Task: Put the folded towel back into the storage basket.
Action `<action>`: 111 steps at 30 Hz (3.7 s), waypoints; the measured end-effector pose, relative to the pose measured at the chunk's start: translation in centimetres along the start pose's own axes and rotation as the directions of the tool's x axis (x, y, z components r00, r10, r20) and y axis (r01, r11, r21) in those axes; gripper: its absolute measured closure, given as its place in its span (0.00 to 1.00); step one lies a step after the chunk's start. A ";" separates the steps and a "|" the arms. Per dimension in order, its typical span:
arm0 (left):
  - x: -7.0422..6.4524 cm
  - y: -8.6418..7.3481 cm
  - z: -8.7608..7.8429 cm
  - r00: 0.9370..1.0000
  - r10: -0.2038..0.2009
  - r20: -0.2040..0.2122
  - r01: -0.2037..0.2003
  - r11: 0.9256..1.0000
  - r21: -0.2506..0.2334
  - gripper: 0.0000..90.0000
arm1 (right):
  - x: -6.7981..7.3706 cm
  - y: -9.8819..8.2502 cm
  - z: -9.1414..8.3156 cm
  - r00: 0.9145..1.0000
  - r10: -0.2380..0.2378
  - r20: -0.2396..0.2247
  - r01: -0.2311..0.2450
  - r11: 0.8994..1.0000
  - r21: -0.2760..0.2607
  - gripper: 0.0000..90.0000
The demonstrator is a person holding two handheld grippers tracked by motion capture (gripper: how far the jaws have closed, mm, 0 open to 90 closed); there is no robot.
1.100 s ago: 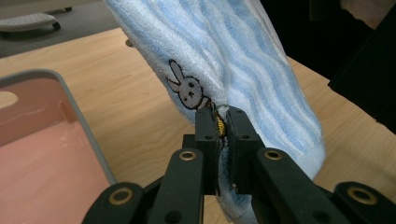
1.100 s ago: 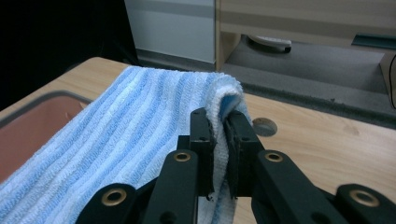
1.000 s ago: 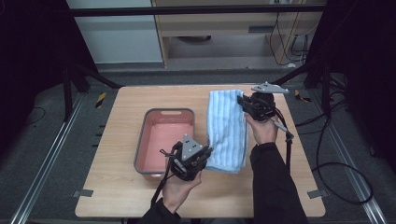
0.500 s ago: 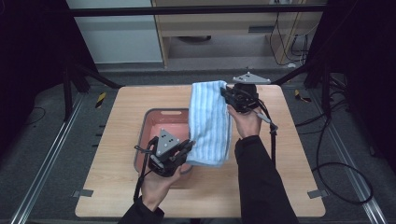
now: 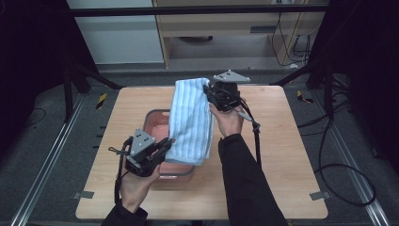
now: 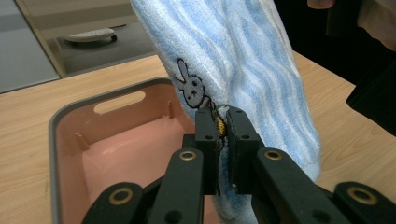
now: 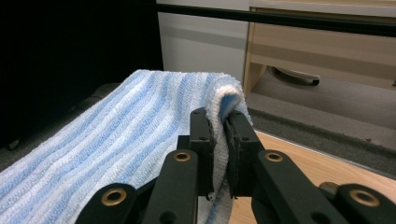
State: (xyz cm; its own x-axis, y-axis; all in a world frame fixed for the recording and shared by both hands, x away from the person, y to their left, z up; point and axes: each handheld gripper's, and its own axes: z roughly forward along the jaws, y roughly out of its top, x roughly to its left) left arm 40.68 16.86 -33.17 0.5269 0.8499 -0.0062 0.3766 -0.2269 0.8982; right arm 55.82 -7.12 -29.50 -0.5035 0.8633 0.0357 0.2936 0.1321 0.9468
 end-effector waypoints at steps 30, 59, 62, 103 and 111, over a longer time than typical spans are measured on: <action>4.3 -3.2 -0.4 0.996 -0.030 -0.081 0.036 0.996 0.078 0.94 | 4.8 -1.7 5.9 0.997 -0.024 -0.068 0.025 1.000 0.014 0.92; 4.6 -6.6 3.2 0.996 -0.013 -0.092 0.031 0.979 0.199 0.94 | 4.6 -7.2 8.8 0.997 -0.021 -0.068 0.029 0.994 0.105 0.92; 4.7 -6.9 3.5 0.996 -0.015 -0.093 0.034 0.977 0.211 0.94 | 4.6 -7.7 9.1 0.998 -0.020 -0.067 0.028 0.993 0.116 0.92; 6.3 -8.0 4.4 0.987 -0.062 -0.150 0.099 0.963 0.250 0.59 | 3.2 -9.9 11.0 0.996 -0.077 -0.034 0.083 0.972 0.222 0.50; 7.2 -6.5 2.2 0.987 -0.071 -0.142 0.091 0.986 0.136 0.43 | 1.7 -8.2 7.9 0.999 -0.040 -0.025 0.043 0.991 0.128 0.40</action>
State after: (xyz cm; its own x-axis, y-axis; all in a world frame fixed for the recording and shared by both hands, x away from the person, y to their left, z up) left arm 43.72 23.35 -40.03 0.3849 0.9229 -0.0077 0.5233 -0.2113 0.8255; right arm 58.92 -2.86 -39.72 -0.5349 0.8449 0.0058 0.3735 0.2303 0.8986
